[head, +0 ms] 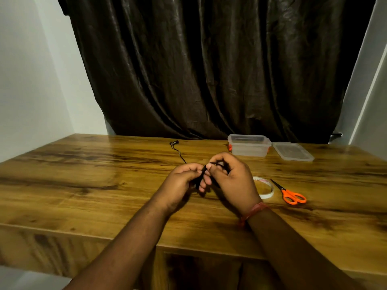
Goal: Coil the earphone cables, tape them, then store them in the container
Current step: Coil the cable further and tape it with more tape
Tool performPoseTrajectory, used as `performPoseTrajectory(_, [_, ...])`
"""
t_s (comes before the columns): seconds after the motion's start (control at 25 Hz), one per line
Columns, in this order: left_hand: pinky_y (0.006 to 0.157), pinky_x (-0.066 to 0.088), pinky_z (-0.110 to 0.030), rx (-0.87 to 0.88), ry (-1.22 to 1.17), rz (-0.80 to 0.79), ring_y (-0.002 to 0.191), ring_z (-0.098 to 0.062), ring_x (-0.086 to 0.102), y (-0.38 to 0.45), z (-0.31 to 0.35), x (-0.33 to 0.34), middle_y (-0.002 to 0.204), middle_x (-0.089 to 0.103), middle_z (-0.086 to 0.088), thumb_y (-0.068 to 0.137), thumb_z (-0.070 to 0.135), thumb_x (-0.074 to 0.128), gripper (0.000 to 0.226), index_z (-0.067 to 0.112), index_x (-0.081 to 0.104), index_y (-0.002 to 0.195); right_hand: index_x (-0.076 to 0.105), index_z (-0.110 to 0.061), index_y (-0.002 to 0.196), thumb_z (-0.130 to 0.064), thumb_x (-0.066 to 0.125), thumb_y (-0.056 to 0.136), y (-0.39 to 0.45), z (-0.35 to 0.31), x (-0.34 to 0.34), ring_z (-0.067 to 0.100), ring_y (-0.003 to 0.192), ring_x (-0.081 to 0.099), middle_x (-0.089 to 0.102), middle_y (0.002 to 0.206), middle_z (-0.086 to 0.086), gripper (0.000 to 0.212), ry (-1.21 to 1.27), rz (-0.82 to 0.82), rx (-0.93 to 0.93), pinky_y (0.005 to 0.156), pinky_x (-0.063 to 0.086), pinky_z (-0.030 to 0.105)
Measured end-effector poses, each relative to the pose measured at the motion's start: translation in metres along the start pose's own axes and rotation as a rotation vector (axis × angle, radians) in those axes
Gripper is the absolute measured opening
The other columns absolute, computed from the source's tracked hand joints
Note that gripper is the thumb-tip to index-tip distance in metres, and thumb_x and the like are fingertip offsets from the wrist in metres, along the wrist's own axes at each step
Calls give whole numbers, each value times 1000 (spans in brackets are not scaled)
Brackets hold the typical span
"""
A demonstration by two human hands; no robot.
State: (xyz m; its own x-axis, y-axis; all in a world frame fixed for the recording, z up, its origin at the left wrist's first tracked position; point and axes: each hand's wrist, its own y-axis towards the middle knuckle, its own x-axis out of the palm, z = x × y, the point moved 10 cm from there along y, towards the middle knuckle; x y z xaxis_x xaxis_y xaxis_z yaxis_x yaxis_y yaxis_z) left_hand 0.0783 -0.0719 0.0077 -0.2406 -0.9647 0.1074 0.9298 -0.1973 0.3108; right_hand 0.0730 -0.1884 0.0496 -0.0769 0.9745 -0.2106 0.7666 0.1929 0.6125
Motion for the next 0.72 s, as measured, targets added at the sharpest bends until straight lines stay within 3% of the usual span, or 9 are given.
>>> performPoseTrajectory(0.16, [59, 49, -23, -42, -104, -94, 64, -14, 57, -4, 4, 7, 76, 65, -10, 84, 11, 50, 25, 0, 69, 95, 66, -28, 87, -17, 63, 92, 6, 15, -9, 17, 84, 66, 68, 85, -1, 12, -100, 60, 7, 75, 54, 38])
performPoseTrajectory(0.32, [60, 52, -23, -22, -284, -116, 65, -13, 59, -9, 14, 9, 80, 66, -12, 87, 8, 53, 22, -3, 67, 100, 67, -27, 90, -17, 54, 99, 4, 24, 7, 16, 64, 61, 68, 77, -4, 19, -91, -54, 74, 63, 52, 43])
performPoseTrajectory(0.4, [60, 55, -25, 18, -394, -115, 66, -13, 61, -10, 21, 7, 82, 67, -12, 91, 5, 52, 22, -4, 68, 102, 67, -27, 96, -13, 49, 100, -2, 22, 21, 15, 64, 63, 69, 82, -5, 23, -156, -155, 54, 63, 55, 39])
performPoseTrajectory(0.48, [60, 56, -24, 49, -477, -64, 67, -13, 63, -10, 26, 0, 83, 69, -12, 90, 4, 47, 28, -1, 73, 99, 65, -22, 99, -12, 49, 99, -6, 20, 35, 9, 75, 67, 71, 89, -4, 20, -282, -269, -11, 69, 57, 33])
performPoseTrajectory(0.6, [64, 57, -21, 110, -568, 48, 68, -12, 65, -7, 33, -15, 87, 71, -13, 88, 5, 47, 30, 0, 75, 97, 60, -21, 88, -23, 52, 100, -13, 15, 51, 6, 80, 63, 69, 85, -8, 14, -430, -435, -79, 75, 51, 33])
performPoseTrajectory(0.72, [69, 57, -20, 178, -591, 180, 75, -12, 68, -5, 36, -33, 91, 73, -13, 88, 4, 48, 27, -2, 67, 105, 51, -28, 81, -28, 56, 98, -15, 5, 51, 8, 74, 53, 58, 76, -11, 17, -456, -430, -149, 68, 44, 34])
